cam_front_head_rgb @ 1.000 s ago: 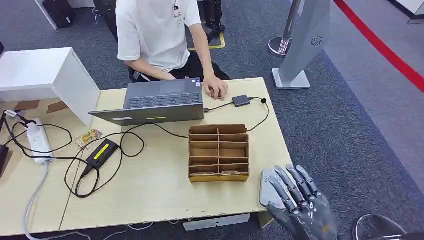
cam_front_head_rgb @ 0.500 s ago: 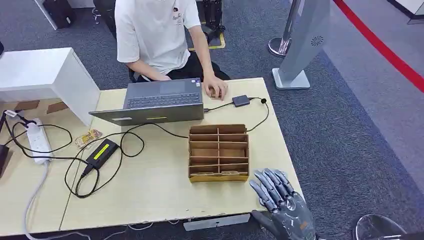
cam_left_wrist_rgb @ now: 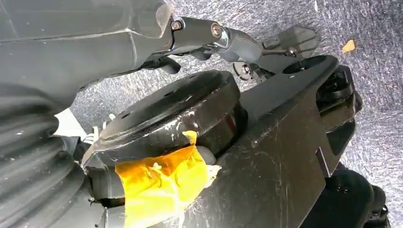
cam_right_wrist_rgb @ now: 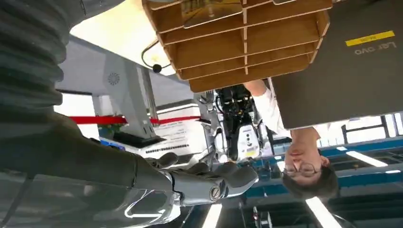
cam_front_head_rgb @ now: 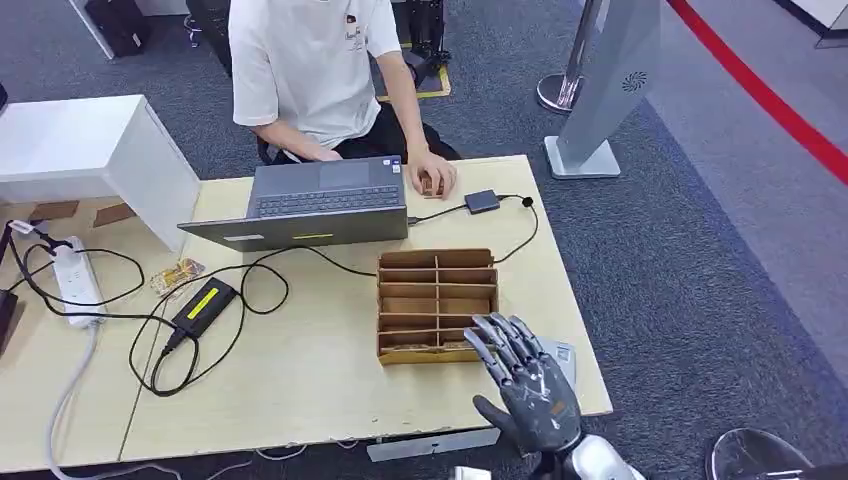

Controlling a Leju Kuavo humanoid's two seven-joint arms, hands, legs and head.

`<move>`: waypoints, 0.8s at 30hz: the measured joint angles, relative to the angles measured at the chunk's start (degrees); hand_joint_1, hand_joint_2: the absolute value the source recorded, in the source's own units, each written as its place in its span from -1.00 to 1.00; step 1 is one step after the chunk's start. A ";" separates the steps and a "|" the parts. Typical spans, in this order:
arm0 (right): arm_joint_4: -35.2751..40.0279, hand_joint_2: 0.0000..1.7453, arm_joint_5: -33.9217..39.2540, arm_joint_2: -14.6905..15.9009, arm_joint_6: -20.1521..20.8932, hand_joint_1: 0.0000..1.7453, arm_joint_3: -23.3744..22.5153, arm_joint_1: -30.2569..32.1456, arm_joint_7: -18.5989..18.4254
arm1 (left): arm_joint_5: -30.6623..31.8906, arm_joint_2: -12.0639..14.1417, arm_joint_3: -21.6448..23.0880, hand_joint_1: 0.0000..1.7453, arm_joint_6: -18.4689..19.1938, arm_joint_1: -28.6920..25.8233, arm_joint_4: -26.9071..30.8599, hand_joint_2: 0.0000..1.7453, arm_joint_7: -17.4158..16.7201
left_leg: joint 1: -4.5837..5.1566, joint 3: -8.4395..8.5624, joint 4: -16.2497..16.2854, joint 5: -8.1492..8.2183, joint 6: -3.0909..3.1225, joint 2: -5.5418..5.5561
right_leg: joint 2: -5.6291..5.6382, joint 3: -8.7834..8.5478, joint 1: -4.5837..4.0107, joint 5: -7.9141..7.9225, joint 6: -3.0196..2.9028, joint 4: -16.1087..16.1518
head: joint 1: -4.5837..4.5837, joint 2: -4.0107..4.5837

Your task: Pass the card to the sensor for recognition and then transmit it.

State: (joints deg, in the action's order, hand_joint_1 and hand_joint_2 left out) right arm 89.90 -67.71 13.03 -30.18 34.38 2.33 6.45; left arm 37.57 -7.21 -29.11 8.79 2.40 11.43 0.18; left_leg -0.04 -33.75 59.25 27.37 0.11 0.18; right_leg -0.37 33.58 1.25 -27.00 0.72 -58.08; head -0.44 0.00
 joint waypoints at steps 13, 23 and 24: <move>-6.16 1.00 1.35 -3.36 1.68 -1.00 -0.44 -4.01 0.55 | 0.85 0.02 0.00 -1.00 0.98 0.05 0.00 1.00 0.09 | 0.00 0.01 0.00 0.00 0.00 0.01 | 0.00 0.00 0.00 0.00 0.00 0.00 | 0.00 -0.02; -8.13 1.00 3.87 -3.52 10.21 -1.00 -0.96 -6.41 -1.27 | 1.31 0.11 0.00 -1.00 1.68 0.09 0.00 1.00 0.09 | 0.00 0.00 0.00 -0.01 0.00 0.01 | 0.00 0.00 0.00 0.00 0.00 0.00 | 0.00 -0.02; -8.26 1.00 4.13 -3.52 10.29 -1.00 -0.96 -6.54 -1.31 | 1.40 0.11 0.00 -1.00 1.70 0.09 0.00 1.00 0.09 | 0.00 0.00 0.00 -0.01 0.00 0.01 | -0.01 0.00 0.00 0.00 0.00 0.00 | 0.00 -0.02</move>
State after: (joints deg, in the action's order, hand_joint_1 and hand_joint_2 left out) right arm 81.64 -63.58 9.51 -19.89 33.42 -4.21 5.14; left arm 38.97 -7.10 -29.11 10.49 2.49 11.43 0.26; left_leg -0.04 -33.74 59.26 27.36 0.11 0.19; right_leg -0.38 33.58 1.26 -27.00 0.72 -58.08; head -0.44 -0.02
